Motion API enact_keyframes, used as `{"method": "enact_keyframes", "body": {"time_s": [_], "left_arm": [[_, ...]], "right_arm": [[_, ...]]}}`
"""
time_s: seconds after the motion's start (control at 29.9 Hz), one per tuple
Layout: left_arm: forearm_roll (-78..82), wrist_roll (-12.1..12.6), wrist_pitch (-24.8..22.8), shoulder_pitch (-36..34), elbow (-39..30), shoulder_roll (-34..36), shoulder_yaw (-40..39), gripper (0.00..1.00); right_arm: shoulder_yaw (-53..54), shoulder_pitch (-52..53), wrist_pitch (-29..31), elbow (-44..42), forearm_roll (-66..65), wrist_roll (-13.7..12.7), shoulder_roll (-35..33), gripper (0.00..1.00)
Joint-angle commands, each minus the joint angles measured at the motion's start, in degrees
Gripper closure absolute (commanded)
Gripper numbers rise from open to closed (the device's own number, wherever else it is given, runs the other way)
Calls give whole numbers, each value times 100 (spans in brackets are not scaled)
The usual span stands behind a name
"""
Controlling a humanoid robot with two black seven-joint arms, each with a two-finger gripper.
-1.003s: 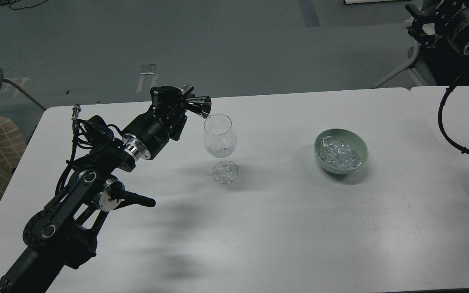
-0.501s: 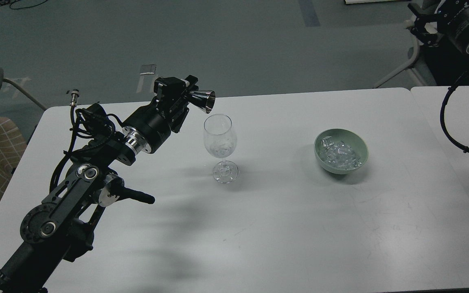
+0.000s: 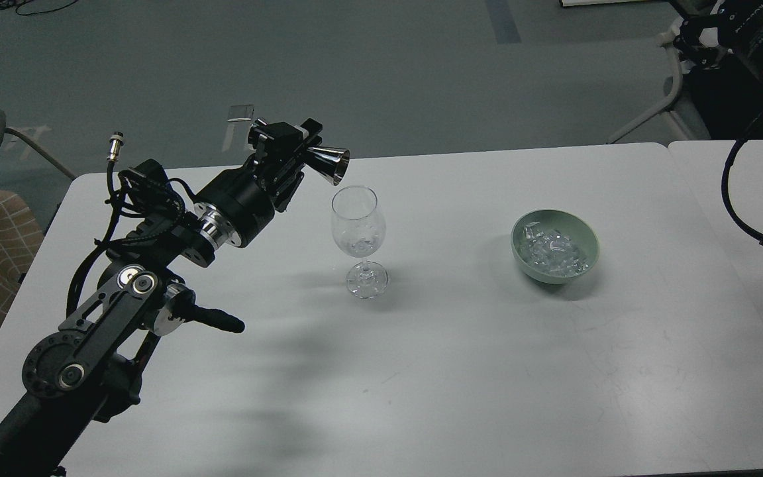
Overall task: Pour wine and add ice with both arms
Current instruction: 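Rotate the jigger back upright with the left gripper, then move the jigger with the left gripper back toward its start spot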
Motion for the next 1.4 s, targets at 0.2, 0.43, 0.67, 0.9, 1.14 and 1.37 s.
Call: {"method": "enact_keyframes", "body": {"time_s": [0.2,0.43,0.67,0.9,1.14,1.37], "left_arm": [[-142,-70,40,245,0,-56,-159,100],[-2563,45,521,343,131,-372,-870,100],[-3719,18,637,448,307,-407,-1205,100],[-5432,89,620,457,1027,-425,-1610,100],[-5741,27,620,641,1380,-425,-1487,100],[-5654,45,611,527,2249,-469,-1434,100]], "right_arm": [[-1,-19,0,1,0,0,-16,0],[-1,-19,0,10,0,0,1,0],[-10,-19,0,10,0,-9,-25,0],[-27,-28,0,1,-9,-18,-16,0],[-36,-46,0,-34,-9,-9,-16,0],[-36,-125,-5,-17,-9,-9,-8,0]]}}
